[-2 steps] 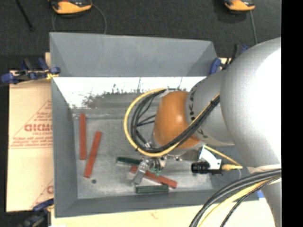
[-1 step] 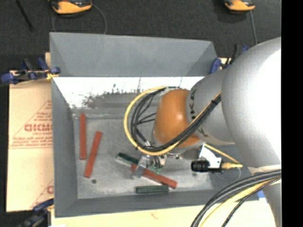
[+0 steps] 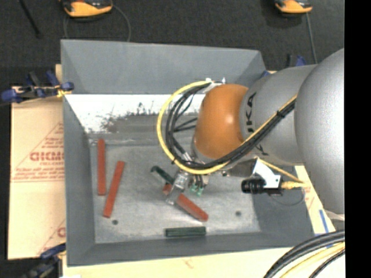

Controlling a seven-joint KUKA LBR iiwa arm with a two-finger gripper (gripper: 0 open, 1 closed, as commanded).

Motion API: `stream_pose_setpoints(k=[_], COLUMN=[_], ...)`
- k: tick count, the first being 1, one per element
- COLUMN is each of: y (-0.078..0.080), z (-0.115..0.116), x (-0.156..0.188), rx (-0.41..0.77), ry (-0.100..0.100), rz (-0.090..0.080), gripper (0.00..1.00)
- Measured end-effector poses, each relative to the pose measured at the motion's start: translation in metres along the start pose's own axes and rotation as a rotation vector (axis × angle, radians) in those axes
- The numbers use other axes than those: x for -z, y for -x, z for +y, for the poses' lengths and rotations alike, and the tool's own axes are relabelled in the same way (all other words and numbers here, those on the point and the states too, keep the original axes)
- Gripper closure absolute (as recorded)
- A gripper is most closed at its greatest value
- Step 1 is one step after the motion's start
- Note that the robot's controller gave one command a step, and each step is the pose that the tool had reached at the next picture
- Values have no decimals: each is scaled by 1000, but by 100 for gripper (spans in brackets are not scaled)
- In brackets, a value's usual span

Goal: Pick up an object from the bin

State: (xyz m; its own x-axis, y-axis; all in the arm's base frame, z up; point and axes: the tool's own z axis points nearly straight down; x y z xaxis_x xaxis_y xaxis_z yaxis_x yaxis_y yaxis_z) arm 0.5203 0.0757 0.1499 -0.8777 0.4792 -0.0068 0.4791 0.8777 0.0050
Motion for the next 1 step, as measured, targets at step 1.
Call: stream_pose_setpoints(k=[1], y=[-1], z=[-11], x=[102], rx=[15], ry=[1], rz=[-2], gripper=[100])
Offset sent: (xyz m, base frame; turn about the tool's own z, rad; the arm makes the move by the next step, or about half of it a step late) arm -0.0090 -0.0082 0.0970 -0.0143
